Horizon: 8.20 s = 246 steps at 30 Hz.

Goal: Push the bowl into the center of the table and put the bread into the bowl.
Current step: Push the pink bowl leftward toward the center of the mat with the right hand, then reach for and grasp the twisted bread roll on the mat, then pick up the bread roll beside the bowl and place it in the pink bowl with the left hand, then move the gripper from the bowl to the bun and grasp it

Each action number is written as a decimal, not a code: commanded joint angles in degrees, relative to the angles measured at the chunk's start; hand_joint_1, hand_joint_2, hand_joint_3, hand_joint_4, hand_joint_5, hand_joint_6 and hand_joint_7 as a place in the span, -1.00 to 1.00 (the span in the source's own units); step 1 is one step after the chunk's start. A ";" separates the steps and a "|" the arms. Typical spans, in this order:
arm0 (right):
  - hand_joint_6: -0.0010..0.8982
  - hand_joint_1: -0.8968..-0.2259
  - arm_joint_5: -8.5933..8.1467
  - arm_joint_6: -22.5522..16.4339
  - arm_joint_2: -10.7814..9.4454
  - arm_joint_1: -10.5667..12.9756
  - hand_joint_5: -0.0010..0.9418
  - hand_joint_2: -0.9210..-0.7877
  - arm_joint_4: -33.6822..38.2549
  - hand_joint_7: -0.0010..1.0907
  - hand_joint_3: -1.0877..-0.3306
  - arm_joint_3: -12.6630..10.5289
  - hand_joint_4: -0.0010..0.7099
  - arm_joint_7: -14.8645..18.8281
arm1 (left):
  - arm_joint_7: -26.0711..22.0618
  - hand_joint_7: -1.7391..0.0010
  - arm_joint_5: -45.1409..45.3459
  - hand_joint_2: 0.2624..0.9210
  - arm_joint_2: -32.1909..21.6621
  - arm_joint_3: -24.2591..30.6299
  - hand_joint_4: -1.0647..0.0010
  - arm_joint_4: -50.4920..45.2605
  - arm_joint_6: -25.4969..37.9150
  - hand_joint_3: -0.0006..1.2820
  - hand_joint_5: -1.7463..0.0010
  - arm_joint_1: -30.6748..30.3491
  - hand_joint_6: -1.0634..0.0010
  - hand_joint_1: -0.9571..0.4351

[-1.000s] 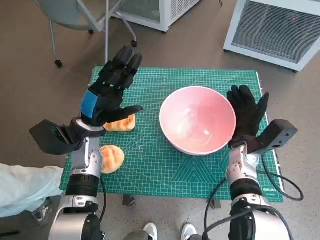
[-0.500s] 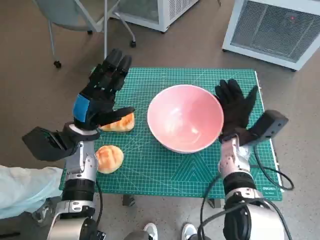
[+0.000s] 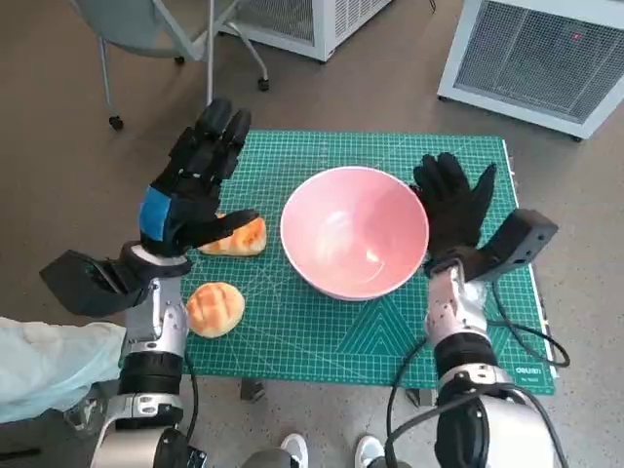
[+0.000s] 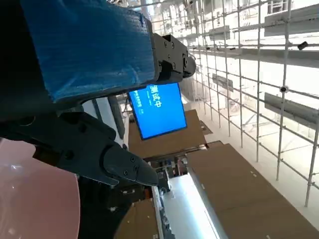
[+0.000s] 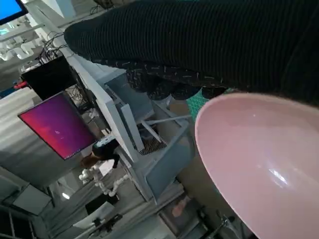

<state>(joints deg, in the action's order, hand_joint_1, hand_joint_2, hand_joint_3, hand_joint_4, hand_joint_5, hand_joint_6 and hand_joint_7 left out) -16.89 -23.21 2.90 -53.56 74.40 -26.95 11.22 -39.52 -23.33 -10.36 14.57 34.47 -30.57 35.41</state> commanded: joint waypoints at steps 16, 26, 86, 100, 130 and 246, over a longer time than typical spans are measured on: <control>-0.82 -0.40 11.10 -20.05 6.51 5.59 -0.97 -1.00 -12.10 -0.58 -0.27 11.96 -0.74 3.65 | 2.11 1.00 1.55 0.99 2.39 -1.47 0.82 0.79 -1.48 -1.00 1.00 1.63 0.55 -0.24; -0.81 -0.41 9.56 -21.68 7.23 14.64 -0.97 -1.00 -31.28 -0.55 -0.23 15.95 -0.70 6.89 | 1.86 1.00 1.18 1.00 3.31 -2.41 0.80 0.53 -1.56 -0.98 0.99 2.87 0.56 -0.29; -1.00 -0.82 9.01 -16.12 5.12 22.48 -0.99 -1.00 -50.10 -0.09 -0.19 20.33 -0.59 3.88 | 7.79 0.98 52.57 0.39 -25.61 -22.69 1.00 -6.69 33.33 -0.99 1.00 11.57 0.59 0.01; -1.00 -0.78 7.91 -16.54 4.41 21.94 -1.00 -1.00 -48.61 -0.10 -0.19 20.35 -0.60 4.30 | 9.88 0.99 57.35 0.39 -22.51 -31.29 0.91 4.46 36.96 -1.00 0.99 16.52 0.53 0.15; -1.00 -0.76 7.55 -16.66 3.34 21.97 -1.00 -1.00 -47.55 -0.11 -0.20 20.46 -0.60 4.39 | 21.14 0.95 60.90 0.40 -13.66 -41.42 0.68 30.52 31.50 -1.00 0.97 22.69 0.26 0.34; -1.00 -0.62 6.04 -14.25 3.16 26.76 -1.00 -1.00 -54.27 -0.18 -0.19 21.35 -0.70 7.10 | -1.65 1.00 45.46 0.33 -16.60 -32.28 1.00 -33.81 29.13 -0.95 1.00 6.46 0.53 0.11</control>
<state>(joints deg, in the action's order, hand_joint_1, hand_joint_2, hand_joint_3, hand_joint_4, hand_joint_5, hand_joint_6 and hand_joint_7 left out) -10.59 -37.57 6.39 -27.18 19.17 -5.96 18.08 -39.20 24.26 -24.55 -19.98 4.35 -2.26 43.59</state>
